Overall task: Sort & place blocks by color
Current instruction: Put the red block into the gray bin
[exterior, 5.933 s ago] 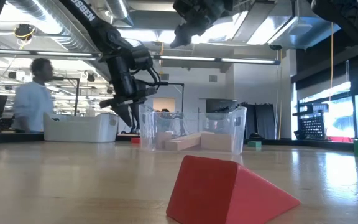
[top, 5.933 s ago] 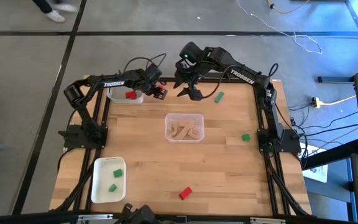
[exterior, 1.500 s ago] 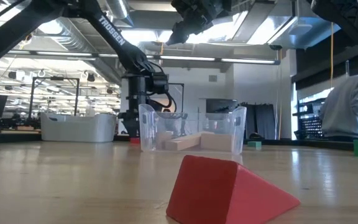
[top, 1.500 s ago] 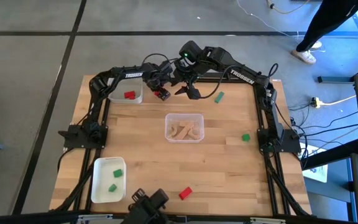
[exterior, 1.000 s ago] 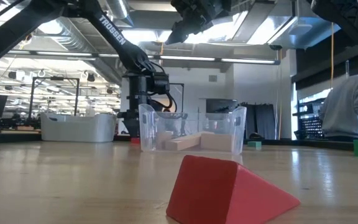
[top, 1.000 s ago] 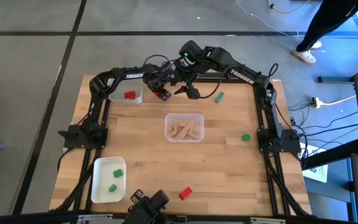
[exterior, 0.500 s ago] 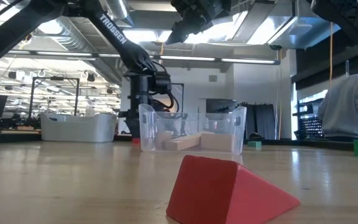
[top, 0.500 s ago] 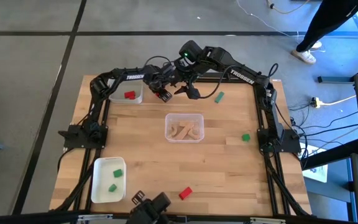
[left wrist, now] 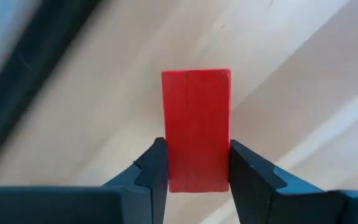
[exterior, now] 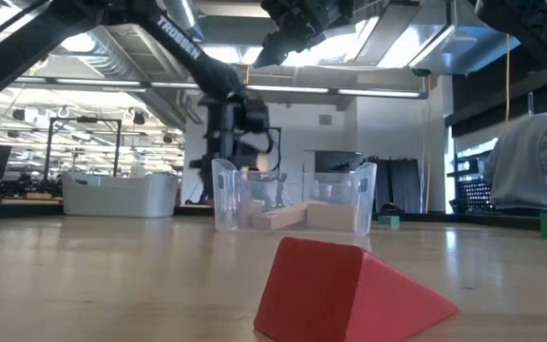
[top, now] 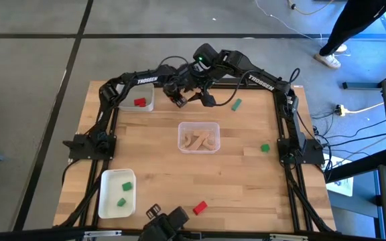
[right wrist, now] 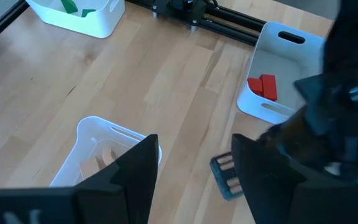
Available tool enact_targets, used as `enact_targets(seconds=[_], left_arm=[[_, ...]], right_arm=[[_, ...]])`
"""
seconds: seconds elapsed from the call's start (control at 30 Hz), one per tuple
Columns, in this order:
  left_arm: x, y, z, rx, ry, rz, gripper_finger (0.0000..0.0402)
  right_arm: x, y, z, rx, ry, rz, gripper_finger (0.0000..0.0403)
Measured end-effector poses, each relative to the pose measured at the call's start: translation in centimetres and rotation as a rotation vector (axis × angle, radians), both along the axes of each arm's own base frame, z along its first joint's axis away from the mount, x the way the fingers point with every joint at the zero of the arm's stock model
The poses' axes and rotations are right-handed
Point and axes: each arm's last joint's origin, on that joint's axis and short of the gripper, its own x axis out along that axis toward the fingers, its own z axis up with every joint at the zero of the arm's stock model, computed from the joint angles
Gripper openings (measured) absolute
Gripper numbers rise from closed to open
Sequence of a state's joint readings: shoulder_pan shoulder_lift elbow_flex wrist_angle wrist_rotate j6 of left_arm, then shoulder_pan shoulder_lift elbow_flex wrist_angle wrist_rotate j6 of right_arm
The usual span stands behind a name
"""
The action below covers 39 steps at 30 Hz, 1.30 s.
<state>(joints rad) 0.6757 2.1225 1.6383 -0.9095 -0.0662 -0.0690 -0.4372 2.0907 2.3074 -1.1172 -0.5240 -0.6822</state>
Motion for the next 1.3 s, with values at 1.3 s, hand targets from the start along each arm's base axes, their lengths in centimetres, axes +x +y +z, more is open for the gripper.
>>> enact_targets(seconds=[1.3], left_arm=[[-10.8,-0.6,16.4,0.015,0.171,0.018,0.0124]], right_arm=[[-4.0,-3.8,1.1,0.163,0.084,-0.238,0.0204]])
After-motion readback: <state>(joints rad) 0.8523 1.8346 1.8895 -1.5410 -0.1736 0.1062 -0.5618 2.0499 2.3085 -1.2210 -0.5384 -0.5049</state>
